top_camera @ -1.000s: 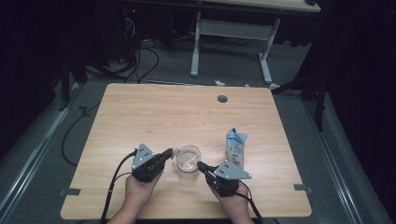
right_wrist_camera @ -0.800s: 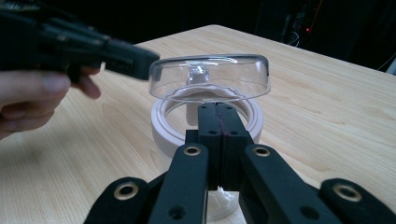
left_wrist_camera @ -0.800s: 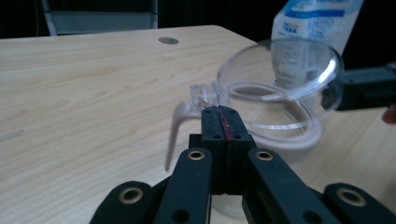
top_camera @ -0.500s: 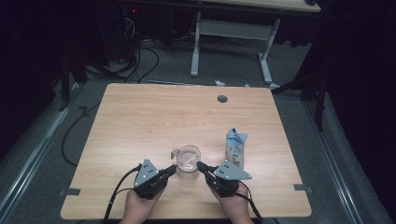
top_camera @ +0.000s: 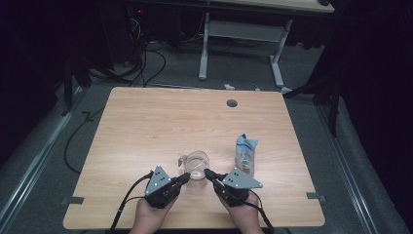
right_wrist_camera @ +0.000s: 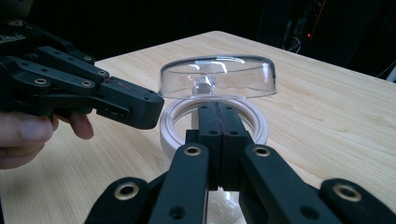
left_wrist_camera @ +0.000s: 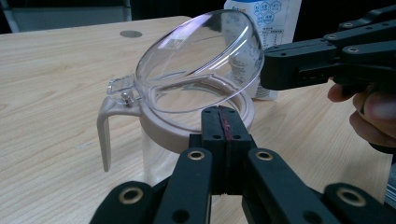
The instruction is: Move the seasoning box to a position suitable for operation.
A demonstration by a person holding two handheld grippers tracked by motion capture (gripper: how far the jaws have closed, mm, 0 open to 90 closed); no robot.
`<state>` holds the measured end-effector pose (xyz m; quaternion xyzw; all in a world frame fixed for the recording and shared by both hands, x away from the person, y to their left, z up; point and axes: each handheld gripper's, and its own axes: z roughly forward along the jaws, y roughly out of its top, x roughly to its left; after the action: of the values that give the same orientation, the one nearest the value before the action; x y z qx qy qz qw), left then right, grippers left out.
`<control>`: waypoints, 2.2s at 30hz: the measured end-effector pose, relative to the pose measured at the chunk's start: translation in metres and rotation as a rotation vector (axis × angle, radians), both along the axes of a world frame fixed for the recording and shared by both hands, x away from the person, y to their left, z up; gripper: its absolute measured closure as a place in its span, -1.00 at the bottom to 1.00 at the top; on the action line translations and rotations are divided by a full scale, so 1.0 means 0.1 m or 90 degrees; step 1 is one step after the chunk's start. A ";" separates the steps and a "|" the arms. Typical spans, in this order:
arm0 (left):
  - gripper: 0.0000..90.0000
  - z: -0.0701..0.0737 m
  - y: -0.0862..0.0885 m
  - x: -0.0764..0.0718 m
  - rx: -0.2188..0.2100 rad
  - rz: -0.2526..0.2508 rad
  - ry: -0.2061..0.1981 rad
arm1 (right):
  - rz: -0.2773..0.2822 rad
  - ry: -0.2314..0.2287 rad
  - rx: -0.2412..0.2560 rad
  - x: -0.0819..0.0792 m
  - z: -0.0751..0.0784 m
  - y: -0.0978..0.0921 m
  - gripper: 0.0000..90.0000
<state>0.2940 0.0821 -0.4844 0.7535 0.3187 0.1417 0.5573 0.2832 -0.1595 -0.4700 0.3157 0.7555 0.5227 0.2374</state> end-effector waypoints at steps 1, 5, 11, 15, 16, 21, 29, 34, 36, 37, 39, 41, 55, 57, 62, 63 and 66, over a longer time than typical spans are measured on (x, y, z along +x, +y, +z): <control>1.00 0.00 0.00 0.00 -0.001 0.000 -0.001 | 0.001 -0.002 0.001 0.01 0.00 0.00 1.00; 1.00 0.01 -0.01 0.01 -0.003 0.004 -0.004 | -0.003 0.010 -0.002 0.04 -0.04 0.02 1.00; 1.00 0.04 0.00 0.03 -0.011 0.012 -0.009 | -0.003 0.014 -0.016 0.06 -0.10 0.07 1.00; 1.00 0.07 0.03 0.05 -0.020 0.017 -0.009 | -0.003 0.013 -0.014 0.06 -0.10 0.06 1.00; 1.00 0.08 0.03 0.06 -0.021 0.020 -0.011 | -0.003 0.012 -0.013 0.06 -0.11 0.06 1.00; 1.00 0.12 0.07 0.09 -0.031 0.033 -0.014 | 0.000 0.009 -0.010 0.06 -0.12 0.05 1.00; 1.00 0.15 0.13 0.16 -0.042 0.048 -0.015 | 0.004 0.007 -0.004 0.06 -0.13 0.05 1.00; 1.00 0.16 0.17 0.19 -0.045 0.059 -0.016 | 0.001 0.006 -0.005 0.06 -0.13 0.05 1.00; 1.00 0.16 0.19 0.20 -0.045 0.063 -0.016 | 0.001 0.006 -0.005 0.06 -0.13 0.05 1.00; 1.00 0.16 0.20 0.21 -0.049 0.064 -0.016 | 0.001 0.006 -0.005 0.06 -0.13 0.05 1.00; 1.00 0.16 0.21 0.21 -0.049 0.063 -0.015 | 0.000 0.005 -0.004 0.06 -0.13 0.05 1.00; 1.00 0.16 0.21 0.21 -0.049 0.063 -0.017 | 0.001 0.005 -0.004 0.06 -0.13 0.05 1.00; 0.84 0.09 0.37 0.12 -0.029 0.056 -0.007 | 0.002 0.002 0.003 0.06 -0.12 0.03 0.97; 0.77 0.06 0.45 0.14 -0.026 0.059 0.007 | 0.004 0.001 0.016 0.05 -0.09 -0.02 0.97; 0.65 -0.01 0.64 0.19 0.014 0.074 0.020 | -0.019 -0.004 0.017 0.05 -0.07 -0.12 0.96; 0.63 -0.02 0.68 0.20 0.023 0.079 0.020 | -0.021 -0.002 0.021 0.06 -0.07 -0.14 0.96; 0.53 -0.05 0.80 0.23 0.049 0.092 0.020 | -0.033 0.001 0.014 0.06 -0.09 -0.19 0.94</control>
<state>0.3168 0.1621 -0.4892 0.7516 0.3755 0.1819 0.5109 0.2895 -0.1783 -0.4789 0.3379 0.7416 0.5244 0.2469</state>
